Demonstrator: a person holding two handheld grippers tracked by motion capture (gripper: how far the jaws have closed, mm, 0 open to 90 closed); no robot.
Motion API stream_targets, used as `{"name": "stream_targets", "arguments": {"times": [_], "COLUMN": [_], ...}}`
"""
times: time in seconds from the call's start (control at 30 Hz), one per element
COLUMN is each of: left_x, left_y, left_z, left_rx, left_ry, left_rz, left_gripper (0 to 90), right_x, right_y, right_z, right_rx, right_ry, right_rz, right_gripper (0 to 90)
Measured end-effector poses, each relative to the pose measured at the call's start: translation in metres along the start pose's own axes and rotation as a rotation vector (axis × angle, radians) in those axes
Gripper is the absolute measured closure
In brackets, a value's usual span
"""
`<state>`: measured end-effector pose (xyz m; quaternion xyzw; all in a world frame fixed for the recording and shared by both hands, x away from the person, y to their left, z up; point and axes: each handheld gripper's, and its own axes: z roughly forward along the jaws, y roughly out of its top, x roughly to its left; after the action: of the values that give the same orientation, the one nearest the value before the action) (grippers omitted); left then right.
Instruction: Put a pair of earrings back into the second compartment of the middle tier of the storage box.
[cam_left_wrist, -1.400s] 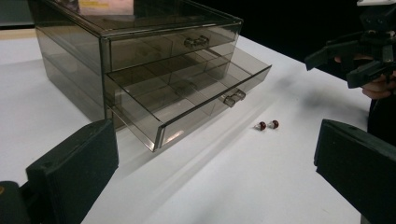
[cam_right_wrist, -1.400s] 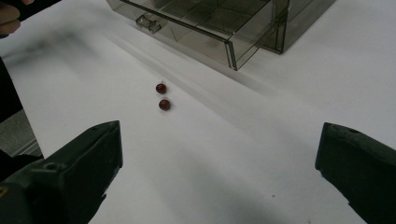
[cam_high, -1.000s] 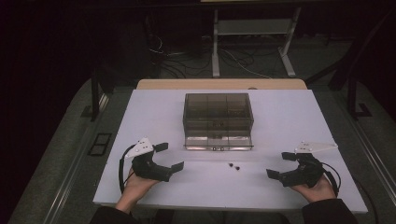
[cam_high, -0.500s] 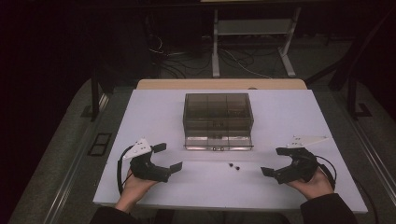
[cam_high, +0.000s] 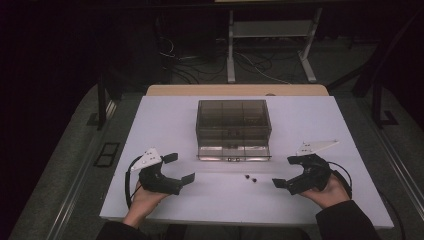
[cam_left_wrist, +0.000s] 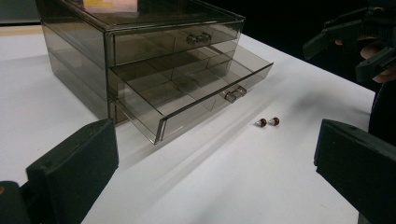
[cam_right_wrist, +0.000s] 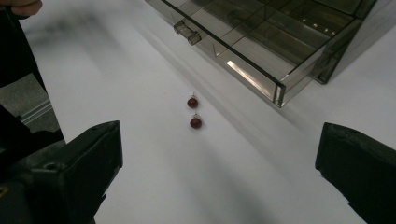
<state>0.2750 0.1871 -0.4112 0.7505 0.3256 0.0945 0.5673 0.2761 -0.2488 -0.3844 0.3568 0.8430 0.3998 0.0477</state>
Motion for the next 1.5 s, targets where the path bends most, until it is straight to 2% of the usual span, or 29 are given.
{"name": "stream_targets", "arguments": {"times": [0.33, 0.6, 1.03, 1.37, 1.5], "left_x": [0.000, 0.000, 0.000, 0.000, 0.000], "left_y": [0.000, 0.000, 0.000, 0.000, 0.000], "left_z": [0.000, 0.000, 0.001, 0.001, 0.001], "left_rx": [-0.001, -0.004, -0.004, -0.001, 0.004], "left_ry": [-0.002, -0.005, -0.005, -0.009, -0.010], "left_rz": [-0.002, -0.004, -0.007, -0.001, 0.003], "left_gripper": [0.0, 0.0, 0.0, 0.0, 0.0], "right_x": [0.006, 0.014, 0.023, 0.029, 0.029], "right_y": [0.007, 0.014, 0.015, 0.014, 0.014], "right_z": [0.011, 0.026, 0.044, 0.061, 0.066], "right_rx": [0.023, 0.058, 0.106, 0.169, 0.193], "right_ry": [0.022, 0.040, 0.058, 0.083, 0.079], "right_rz": [-0.023, -0.061, -0.092, -0.123, -0.126], "right_gripper": [0.2, 0.2, 0.2, 0.2, 0.3]}}
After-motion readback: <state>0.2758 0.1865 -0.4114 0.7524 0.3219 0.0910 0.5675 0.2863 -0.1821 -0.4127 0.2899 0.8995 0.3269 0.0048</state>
